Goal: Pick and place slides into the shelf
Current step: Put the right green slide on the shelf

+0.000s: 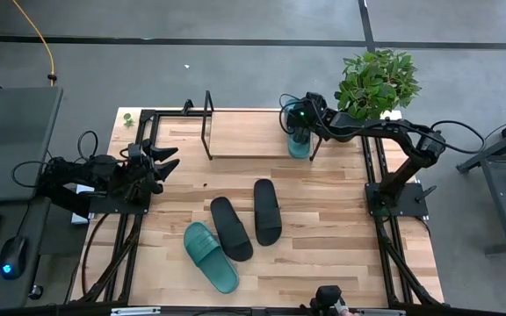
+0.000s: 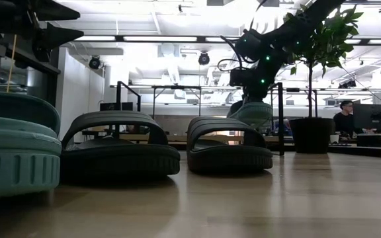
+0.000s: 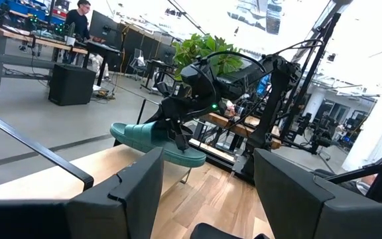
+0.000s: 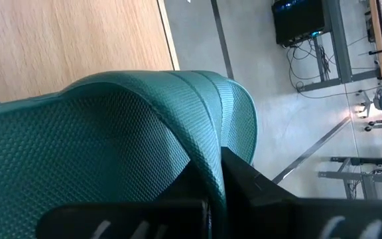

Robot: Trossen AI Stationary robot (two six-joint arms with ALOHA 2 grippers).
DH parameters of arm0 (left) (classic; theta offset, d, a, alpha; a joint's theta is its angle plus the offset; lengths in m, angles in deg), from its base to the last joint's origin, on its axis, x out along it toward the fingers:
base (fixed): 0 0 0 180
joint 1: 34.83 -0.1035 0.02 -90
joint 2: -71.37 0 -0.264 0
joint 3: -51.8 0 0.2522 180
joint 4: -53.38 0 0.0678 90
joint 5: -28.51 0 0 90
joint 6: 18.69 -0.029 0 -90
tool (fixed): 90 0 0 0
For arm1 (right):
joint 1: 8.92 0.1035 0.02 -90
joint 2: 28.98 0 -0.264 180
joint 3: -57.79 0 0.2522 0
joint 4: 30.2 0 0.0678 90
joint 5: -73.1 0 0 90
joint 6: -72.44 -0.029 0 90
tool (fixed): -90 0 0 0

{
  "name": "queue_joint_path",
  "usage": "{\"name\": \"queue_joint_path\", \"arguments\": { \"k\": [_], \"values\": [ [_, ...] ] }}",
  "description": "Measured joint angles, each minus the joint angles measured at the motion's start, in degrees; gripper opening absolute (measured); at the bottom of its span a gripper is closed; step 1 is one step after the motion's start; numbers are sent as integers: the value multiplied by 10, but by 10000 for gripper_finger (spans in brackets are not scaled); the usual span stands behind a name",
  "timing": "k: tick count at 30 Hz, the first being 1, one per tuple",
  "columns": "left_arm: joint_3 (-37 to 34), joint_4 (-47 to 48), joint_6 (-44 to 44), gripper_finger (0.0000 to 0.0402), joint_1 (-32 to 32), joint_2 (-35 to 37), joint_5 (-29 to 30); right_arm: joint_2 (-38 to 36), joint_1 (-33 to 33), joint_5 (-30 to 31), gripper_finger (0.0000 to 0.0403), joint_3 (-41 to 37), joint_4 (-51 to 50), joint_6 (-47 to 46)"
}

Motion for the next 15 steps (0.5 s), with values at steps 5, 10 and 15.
{"name": "queue_joint_path", "arguments": {
  "k": [5, 10, 15],
  "values": [
    [0, 0, 0, 216, 0, 0, 0, 0, 0, 0, 0, 0, 0, 0],
    [0, 0, 0, 216, 0, 0, 0, 0, 0, 0, 0, 0, 0, 0],
    [0, 0, 0, 216, 0, 0, 0, 9, 0, -1, 0, 0, 0, 0]
  ]
}}
